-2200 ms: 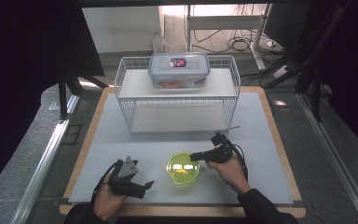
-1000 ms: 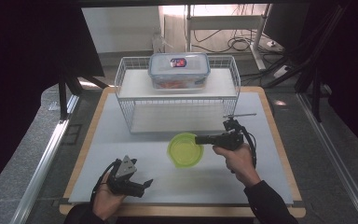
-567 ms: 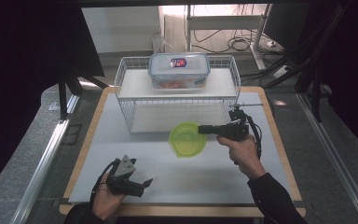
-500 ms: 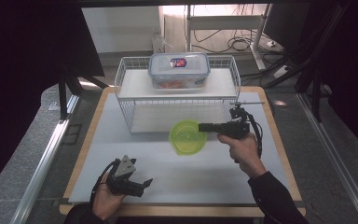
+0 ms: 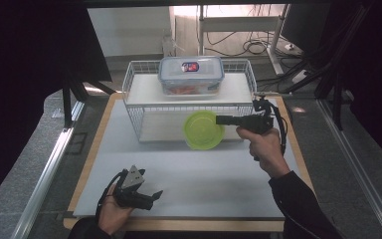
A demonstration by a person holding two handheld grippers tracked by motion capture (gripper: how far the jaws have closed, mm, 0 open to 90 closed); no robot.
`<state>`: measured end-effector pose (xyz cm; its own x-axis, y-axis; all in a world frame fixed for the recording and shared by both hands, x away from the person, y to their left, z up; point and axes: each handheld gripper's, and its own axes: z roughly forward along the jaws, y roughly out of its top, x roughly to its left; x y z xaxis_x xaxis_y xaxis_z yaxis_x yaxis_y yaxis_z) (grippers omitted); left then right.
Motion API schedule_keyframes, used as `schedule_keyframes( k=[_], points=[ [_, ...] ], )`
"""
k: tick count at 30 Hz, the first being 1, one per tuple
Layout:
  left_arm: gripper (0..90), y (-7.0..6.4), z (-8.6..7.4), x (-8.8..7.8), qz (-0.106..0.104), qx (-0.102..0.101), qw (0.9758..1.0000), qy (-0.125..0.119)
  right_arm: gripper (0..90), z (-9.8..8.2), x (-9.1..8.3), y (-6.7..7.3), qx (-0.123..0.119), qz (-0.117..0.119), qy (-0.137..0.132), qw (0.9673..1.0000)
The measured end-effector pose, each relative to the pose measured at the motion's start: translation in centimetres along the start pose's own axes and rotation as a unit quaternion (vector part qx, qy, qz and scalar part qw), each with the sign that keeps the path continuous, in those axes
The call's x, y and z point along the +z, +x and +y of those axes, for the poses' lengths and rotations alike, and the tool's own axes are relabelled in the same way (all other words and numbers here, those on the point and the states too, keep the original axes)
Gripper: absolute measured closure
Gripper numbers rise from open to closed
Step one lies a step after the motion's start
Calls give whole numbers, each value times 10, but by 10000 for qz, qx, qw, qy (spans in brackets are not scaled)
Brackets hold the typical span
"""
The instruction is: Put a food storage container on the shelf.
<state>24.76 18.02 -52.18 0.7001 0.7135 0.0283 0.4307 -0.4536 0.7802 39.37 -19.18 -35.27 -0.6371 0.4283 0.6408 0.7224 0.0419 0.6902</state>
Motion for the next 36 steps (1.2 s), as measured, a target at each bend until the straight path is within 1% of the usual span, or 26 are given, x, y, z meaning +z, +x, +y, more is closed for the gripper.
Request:
schedule_keyframes(
  k=[4, 8, 15, 20, 22, 27, 33, 36],
  points=[
    [56, 0, 0, 0, -5, -13, 10000, -17, 823, 11, -5, 2, 68, 13, -93, 9999],
    [57, 0, 0, 0, -6, -1, 10000, -5, 823, 21, -9, 4, 79, 13, -228, 9997],
    [57, 0, 0, 0, -11, -17, 10000, -18, 823, 40, -11, 10, 136, 5, -387, 9992],
    [57, 0, 0, -1, -12, -16, 10000, -23, 823, 58, -12, 15, 133, -70, -494, 9987],
    [56, 0, 0, -1, -23, -48, 10000, -46, 823, 64, -13, 16, 122, -91, -538, 9984],
    [54, 0, 0, -1, -37, -52, 10000, -35, 823, 82, -14, 20, 102, -210, -709, 9972],
    [54, 0, 0, -1, -53, -46, 10000, -37, 823, 102, -13, 25, 135, -364, -855, 9956],
    [54, 0, 0, -1, -63, -47, 10000, -32, 823, 111, -11, 27, 181, -419, -971, 9942]
  ],
)
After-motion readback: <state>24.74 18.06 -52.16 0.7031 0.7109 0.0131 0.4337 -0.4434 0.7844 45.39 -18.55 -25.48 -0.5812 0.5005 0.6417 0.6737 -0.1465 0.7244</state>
